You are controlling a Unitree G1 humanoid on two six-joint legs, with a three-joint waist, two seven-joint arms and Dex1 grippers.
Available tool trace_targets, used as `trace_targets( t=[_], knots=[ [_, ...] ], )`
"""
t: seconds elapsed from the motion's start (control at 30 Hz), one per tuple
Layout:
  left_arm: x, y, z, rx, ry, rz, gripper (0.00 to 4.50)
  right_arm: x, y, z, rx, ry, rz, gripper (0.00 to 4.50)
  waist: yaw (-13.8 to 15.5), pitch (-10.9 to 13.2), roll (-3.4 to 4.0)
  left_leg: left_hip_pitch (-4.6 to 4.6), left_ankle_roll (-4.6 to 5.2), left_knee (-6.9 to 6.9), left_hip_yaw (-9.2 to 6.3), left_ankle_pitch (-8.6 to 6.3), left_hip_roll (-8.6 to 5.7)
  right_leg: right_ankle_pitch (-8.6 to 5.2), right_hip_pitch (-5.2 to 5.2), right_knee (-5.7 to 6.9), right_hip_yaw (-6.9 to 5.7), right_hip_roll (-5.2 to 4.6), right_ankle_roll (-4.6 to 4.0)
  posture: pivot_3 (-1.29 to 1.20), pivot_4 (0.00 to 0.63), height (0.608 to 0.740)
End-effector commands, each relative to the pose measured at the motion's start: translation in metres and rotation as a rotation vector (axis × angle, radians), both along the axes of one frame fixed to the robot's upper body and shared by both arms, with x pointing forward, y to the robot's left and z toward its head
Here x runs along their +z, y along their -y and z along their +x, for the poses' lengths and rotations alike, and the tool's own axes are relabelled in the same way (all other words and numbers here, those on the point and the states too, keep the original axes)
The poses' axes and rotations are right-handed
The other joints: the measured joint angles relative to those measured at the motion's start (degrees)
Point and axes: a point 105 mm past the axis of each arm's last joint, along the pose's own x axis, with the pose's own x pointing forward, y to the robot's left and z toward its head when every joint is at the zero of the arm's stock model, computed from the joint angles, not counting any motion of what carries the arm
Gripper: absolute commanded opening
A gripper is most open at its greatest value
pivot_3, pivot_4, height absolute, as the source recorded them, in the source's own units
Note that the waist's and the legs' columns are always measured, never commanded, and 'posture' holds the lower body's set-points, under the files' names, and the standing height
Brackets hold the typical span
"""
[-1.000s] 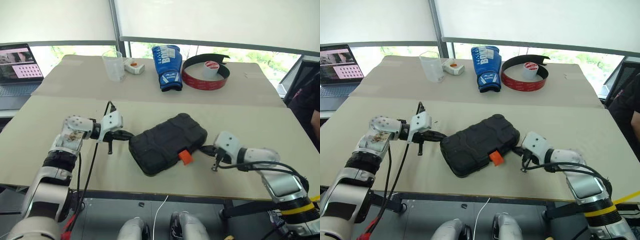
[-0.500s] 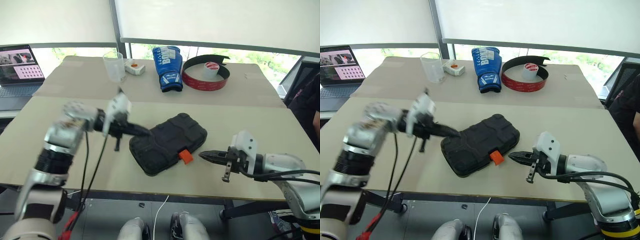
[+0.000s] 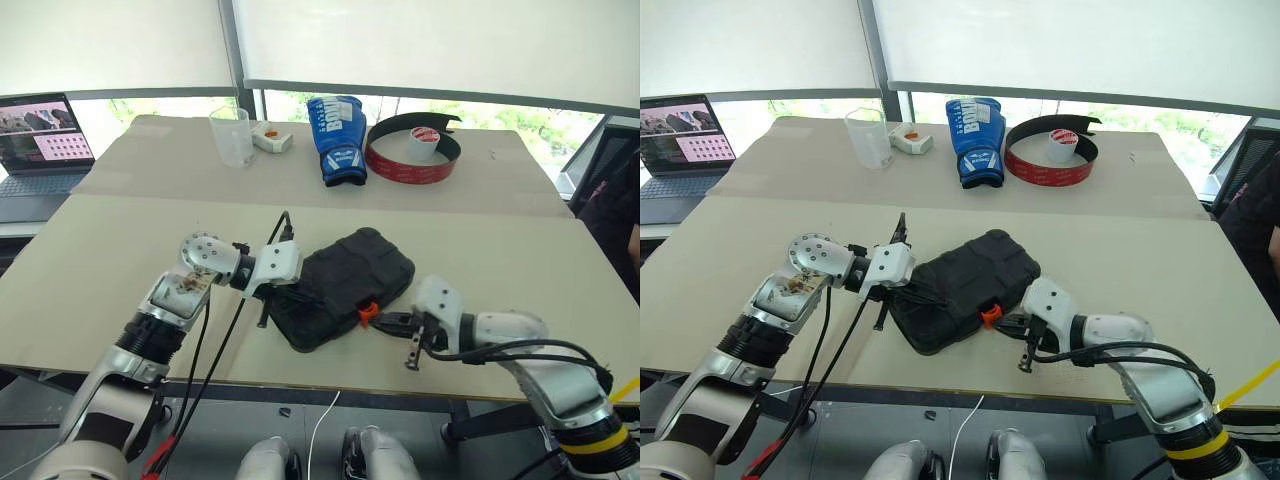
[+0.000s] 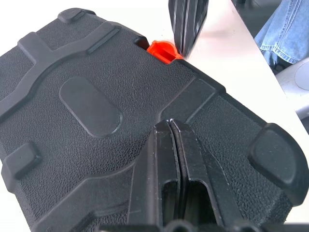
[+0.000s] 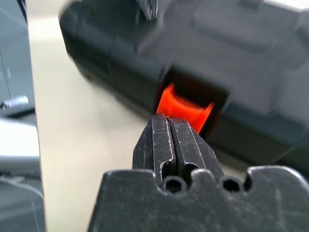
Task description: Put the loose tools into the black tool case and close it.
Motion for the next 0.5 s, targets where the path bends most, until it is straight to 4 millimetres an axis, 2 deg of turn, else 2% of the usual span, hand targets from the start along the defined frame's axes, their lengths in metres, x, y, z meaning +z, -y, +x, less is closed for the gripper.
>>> trace_targets(
  t=[0.03, 0.13, 0.23, 0.37, 0.43, 0.5],
  knots=[
    [-0.023, -0.005, 0.004, 0.050, -0.047, 0.073, 0.08, 0.005, -0.004, 0.007, -0.020, 0.057, 0.017, 0.00, 0.00, -0.01, 0.00, 0.00, 0.00, 0.00, 0.00, 0.00, 0.00, 0.00, 0.00, 0.00, 0.00, 0.00, 0.00, 0.00, 0.150, 0.727],
    [-0.023, -0.003, 0.005, 0.052, -0.043, 0.066, 0.08, 0.005, -0.004, 0.008, -0.027, 0.057, 0.021, 0.00, -0.08, -0.02, 0.00, 0.02, 0.00, 0.00, 0.01, 0.00, 0.00, 0.00, 0.01, 0.01, 0.00, 0.00, 0.00, 0.00, 0.150, 0.727],
    [-0.023, -0.001, 0.005, 0.051, -0.039, 0.060, 0.08, 0.013, -0.004, 0.000, 0.003, 0.043, 0.050, 0.00, -0.05, -0.02, 0.00, 0.01, 0.00, 0.00, 0.00, 0.00, 0.01, 0.00, 0.01, 0.01, 0.00, 0.00, 0.00, 0.00, 0.150, 0.727],
    [-0.021, 0.000, 0.008, 0.053, -0.031, 0.055, 0.08, 0.049, -0.007, -0.019, 0.080, 0.023, 0.181, 0.00, 0.00, -0.02, 0.00, 0.00, 0.01, -0.02, -0.02, -0.01, 0.00, 0.00, 0.00, -0.01, -0.01, 0.00, 0.00, 0.00, 0.150, 0.727],
    [-0.021, 0.000, 0.009, 0.054, -0.026, 0.053, 0.08, 0.062, -0.007, -0.016, 0.057, 0.029, 0.219, 0.00, -0.06, -0.02, 0.00, 0.01, 0.02, -0.02, -0.04, -0.01, 0.01, 0.00, 0.01, -0.01, -0.02, 0.00, 0.00, 0.00, 0.150, 0.727],
    [-0.021, 0.001, 0.010, 0.053, -0.023, 0.053, 0.08, 0.062, -0.007, -0.009, 0.030, 0.029, 0.206, 0.00, -0.10, -0.03, 0.00, 0.02, 0.04, -0.01, -0.03, -0.03, 0.00, 0.02, 0.02, -0.01, 0.00, 0.00, 0.02, 0.00, 0.150, 0.727]
  ],
)
